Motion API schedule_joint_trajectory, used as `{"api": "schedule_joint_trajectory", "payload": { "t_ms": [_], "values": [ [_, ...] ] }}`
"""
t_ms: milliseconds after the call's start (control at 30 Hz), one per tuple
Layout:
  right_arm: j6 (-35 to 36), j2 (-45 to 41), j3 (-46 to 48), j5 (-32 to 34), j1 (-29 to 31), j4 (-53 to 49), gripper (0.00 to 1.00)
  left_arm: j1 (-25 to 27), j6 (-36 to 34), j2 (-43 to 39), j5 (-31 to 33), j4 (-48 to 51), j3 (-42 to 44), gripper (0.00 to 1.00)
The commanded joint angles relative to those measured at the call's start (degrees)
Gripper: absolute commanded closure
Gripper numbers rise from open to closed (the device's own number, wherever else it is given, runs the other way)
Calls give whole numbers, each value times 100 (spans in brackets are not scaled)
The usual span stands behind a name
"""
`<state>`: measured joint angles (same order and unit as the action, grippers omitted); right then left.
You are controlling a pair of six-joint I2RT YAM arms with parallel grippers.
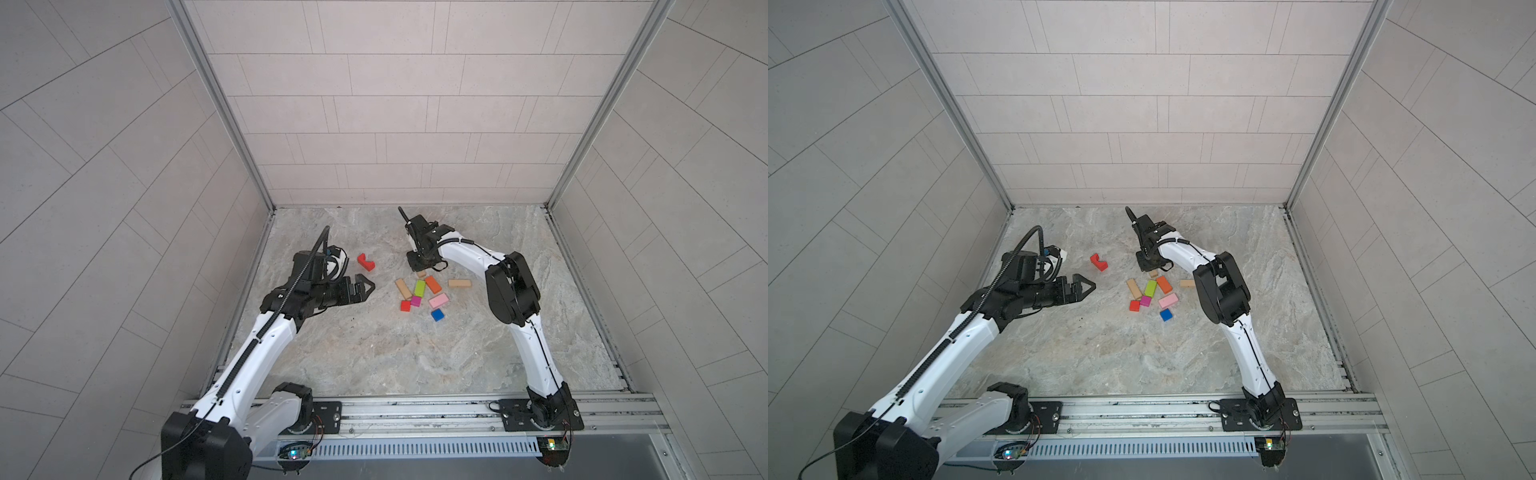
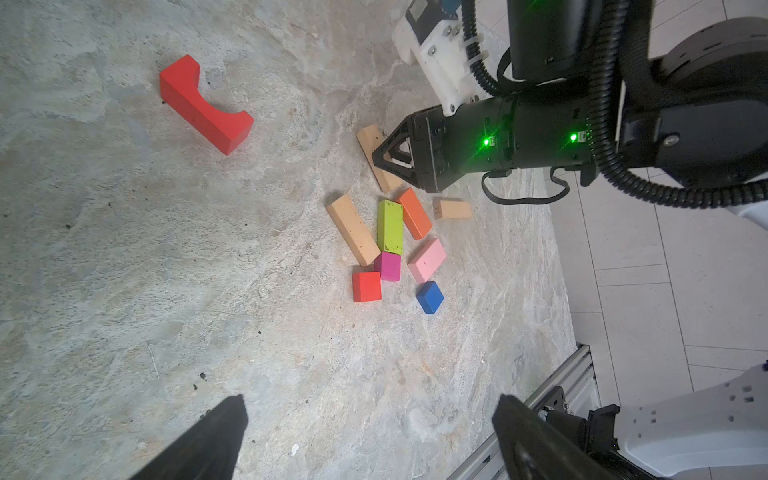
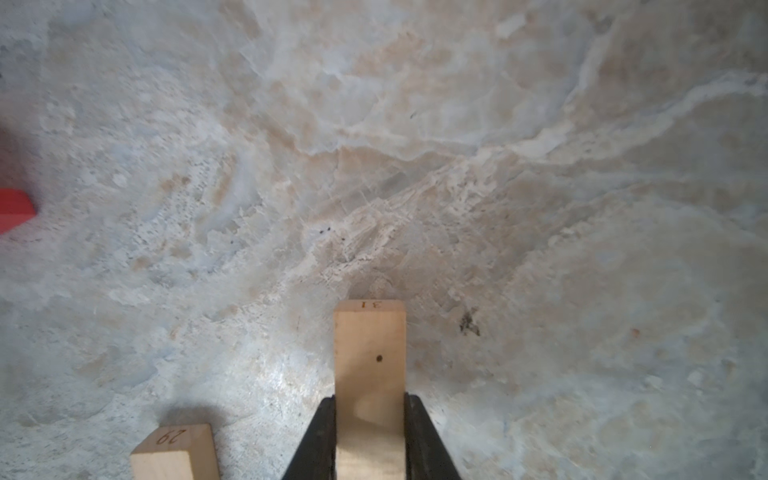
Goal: Build the wood block tower
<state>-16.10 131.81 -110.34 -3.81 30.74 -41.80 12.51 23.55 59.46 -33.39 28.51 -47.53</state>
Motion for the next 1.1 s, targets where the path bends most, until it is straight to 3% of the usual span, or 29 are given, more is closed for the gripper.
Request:
{"api": "schedule_joint_trajectory", "payload": {
  "t_ms": [0,533,800,967,1067],
  "values": [
    [112,27,-85,205,55,-183,74,-1,-7,-5,-37,-83,62,0],
    [139,-213,61,247,102,-111,77,0,-7,-24,-25,-83,66,0],
    [55,-816,471,250,100,-13,76,-2,-7,-40,-32,-83,61,0],
    [100,-929,540,396,86,-46,70,-4,-3,-52,-36,-83,63,0],
    [224,-879,489,497,29,-86,57,-2,-6,-68,-32,-83,75,0]
  ]
}}
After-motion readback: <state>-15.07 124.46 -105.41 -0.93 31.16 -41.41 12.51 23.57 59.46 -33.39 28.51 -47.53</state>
